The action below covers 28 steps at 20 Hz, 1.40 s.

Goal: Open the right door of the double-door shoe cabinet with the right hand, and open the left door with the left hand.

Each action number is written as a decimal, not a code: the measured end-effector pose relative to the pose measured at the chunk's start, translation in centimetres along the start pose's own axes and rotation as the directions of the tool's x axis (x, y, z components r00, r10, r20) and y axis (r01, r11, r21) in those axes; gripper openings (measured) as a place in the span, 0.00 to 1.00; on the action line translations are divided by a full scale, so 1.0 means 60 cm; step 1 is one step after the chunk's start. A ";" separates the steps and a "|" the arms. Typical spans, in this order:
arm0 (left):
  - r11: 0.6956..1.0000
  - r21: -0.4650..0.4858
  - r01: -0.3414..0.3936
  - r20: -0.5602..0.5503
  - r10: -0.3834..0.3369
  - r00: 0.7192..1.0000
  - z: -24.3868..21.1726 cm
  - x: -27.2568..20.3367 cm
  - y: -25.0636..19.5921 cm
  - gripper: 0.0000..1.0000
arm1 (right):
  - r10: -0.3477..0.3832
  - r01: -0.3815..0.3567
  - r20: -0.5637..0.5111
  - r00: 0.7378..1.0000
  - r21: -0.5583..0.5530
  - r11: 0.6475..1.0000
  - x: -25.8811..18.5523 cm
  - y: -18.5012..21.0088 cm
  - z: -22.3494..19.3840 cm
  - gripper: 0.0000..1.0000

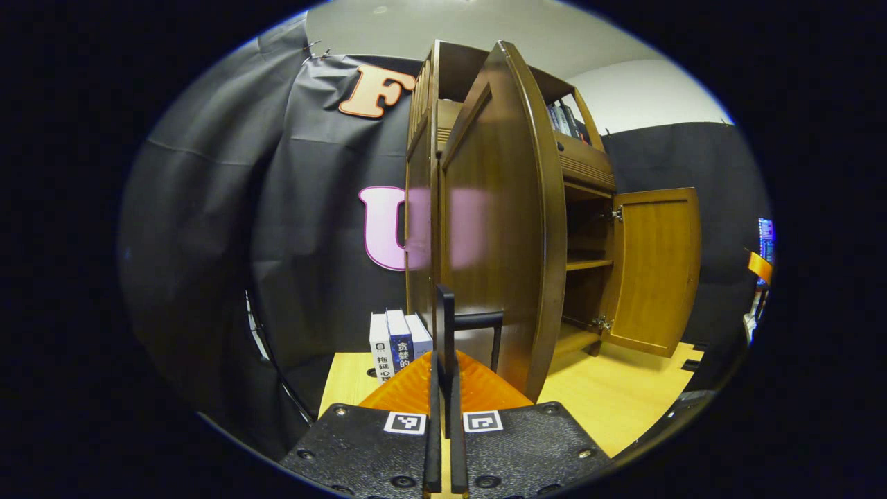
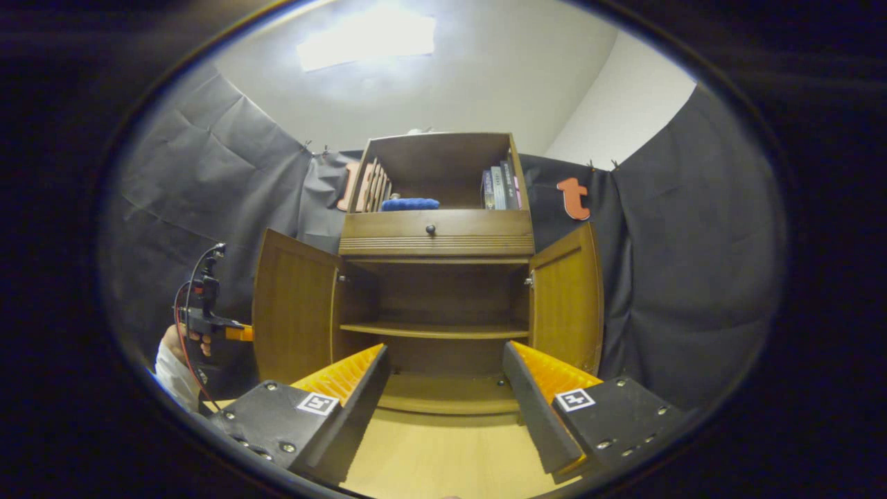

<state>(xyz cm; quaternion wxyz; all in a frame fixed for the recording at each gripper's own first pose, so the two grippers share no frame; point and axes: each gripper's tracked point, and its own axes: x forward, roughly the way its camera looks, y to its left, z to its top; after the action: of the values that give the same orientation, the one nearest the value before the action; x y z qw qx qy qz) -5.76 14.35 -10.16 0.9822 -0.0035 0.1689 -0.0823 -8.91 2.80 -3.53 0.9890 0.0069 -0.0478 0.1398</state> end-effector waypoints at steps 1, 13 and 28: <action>1.000 -0.002 0.005 0.003 -0.005 1.000 0.004 0.000 -0.001 0.07 | -0.009 0.009 -0.013 1.000 0.002 1.000 0.004 -0.002 -0.007 0.98; 0.999 -0.034 0.025 -0.003 -0.025 1.000 0.000 -0.002 -0.008 0.12 | -0.092 0.090 0.044 0.995 0.037 0.995 0.001 -0.040 0.003 1.00; 0.972 -0.063 -0.227 0.062 0.231 0.971 0.032 -0.084 0.022 0.57 | -0.053 0.053 0.005 0.999 0.023 0.998 0.017 -0.023 -0.024 0.98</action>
<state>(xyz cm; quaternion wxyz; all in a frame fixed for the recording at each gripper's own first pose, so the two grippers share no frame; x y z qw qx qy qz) -9.59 16.45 -6.73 0.9899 -0.0139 0.1364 0.0364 -7.44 1.79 -4.88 0.9921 0.0196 -0.0486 0.1141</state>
